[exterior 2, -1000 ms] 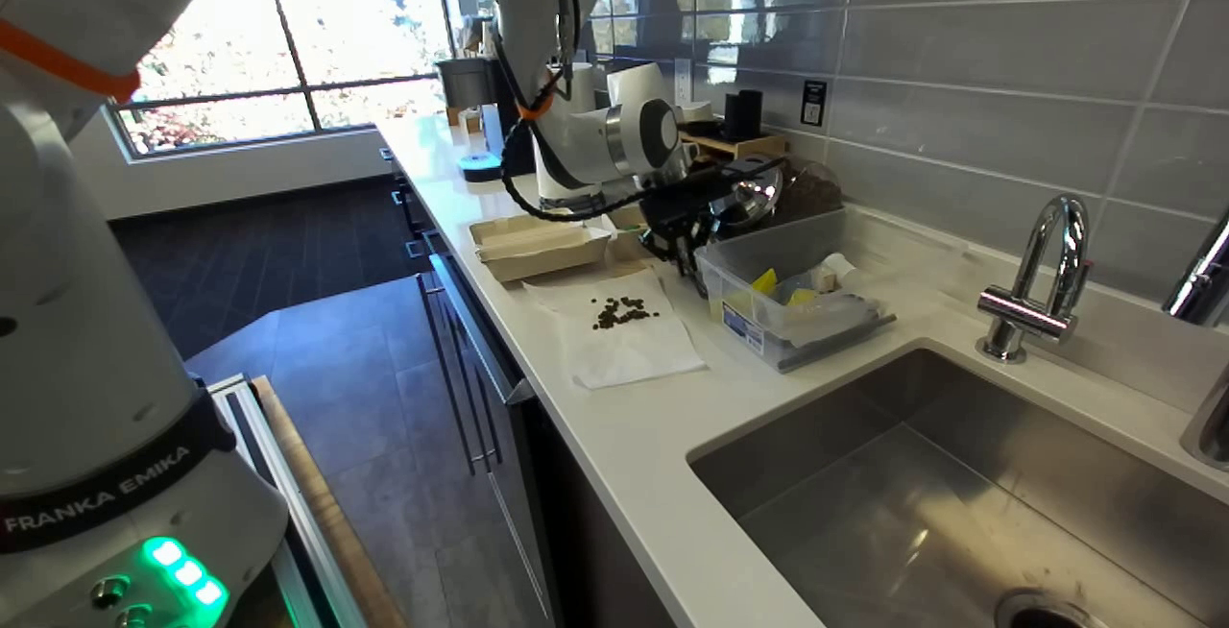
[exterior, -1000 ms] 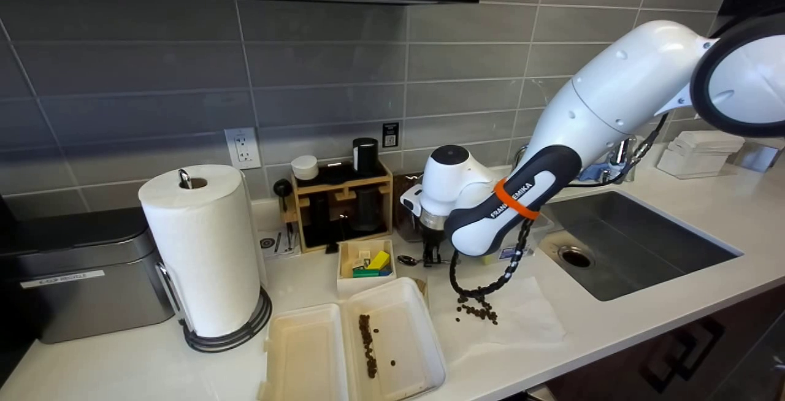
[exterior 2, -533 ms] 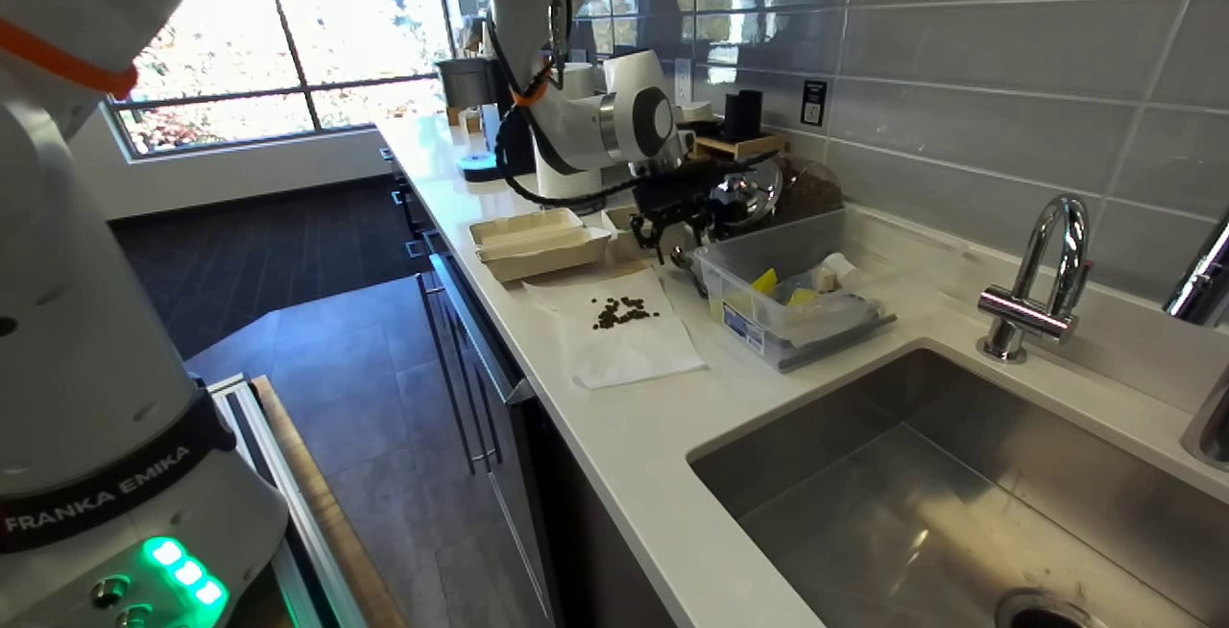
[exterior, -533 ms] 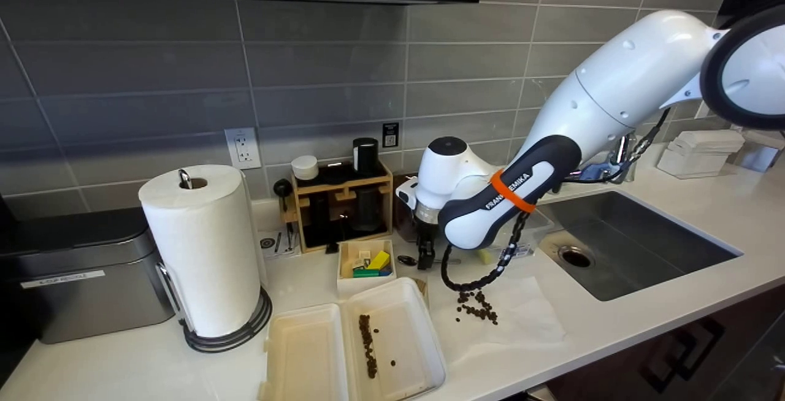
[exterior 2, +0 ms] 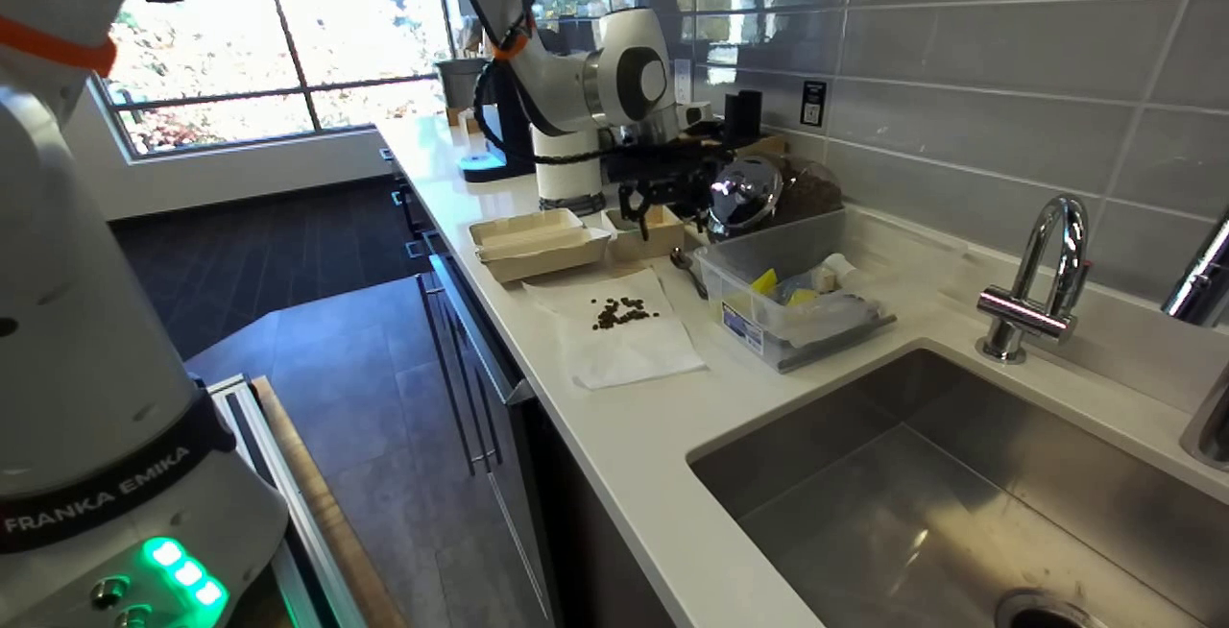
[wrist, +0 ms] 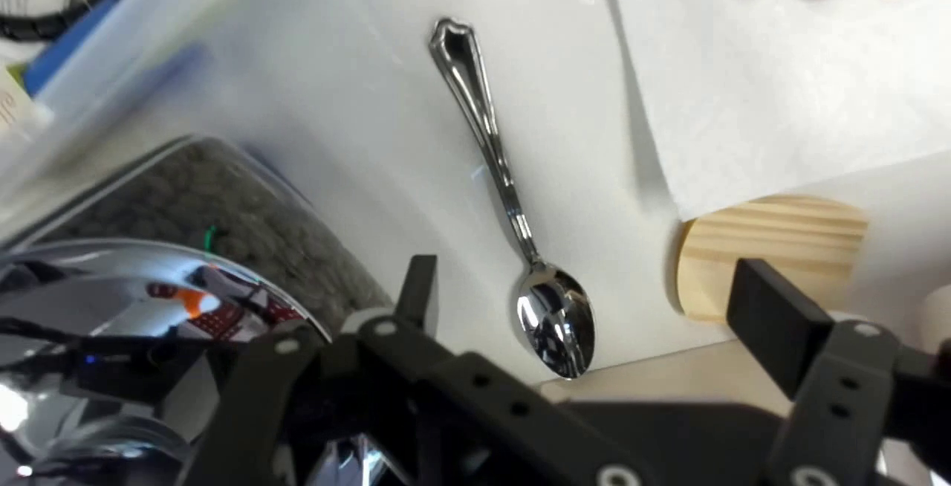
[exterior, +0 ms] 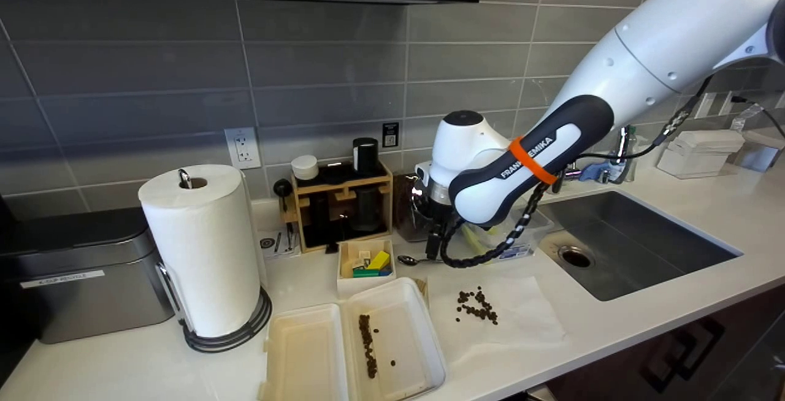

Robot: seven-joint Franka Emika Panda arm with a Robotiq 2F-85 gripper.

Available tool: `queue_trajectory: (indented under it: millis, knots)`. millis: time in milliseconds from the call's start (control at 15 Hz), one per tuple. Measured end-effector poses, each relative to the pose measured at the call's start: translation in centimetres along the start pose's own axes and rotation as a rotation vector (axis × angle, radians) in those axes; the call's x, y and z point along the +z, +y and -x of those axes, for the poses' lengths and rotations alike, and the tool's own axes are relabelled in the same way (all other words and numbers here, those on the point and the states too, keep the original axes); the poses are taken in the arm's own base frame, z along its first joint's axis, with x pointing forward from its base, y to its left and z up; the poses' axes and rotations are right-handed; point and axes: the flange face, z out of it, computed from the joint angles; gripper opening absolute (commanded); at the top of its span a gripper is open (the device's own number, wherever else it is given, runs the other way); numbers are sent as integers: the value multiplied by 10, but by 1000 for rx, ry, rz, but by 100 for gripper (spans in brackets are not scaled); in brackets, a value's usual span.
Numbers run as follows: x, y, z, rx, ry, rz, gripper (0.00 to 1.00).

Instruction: Put the spoon directly on the counter

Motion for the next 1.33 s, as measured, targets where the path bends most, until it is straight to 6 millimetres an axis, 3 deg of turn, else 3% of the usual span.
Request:
queue_trajectory:
  millis: [267, 667, 1333]
  knots:
    - [-31, -4, 24, 151, -22, -21, 100]
    - [-82, -28, 69, 337, -99, -50, 100]
    - [-191, -70, 174, 724, -15, -41, 100]
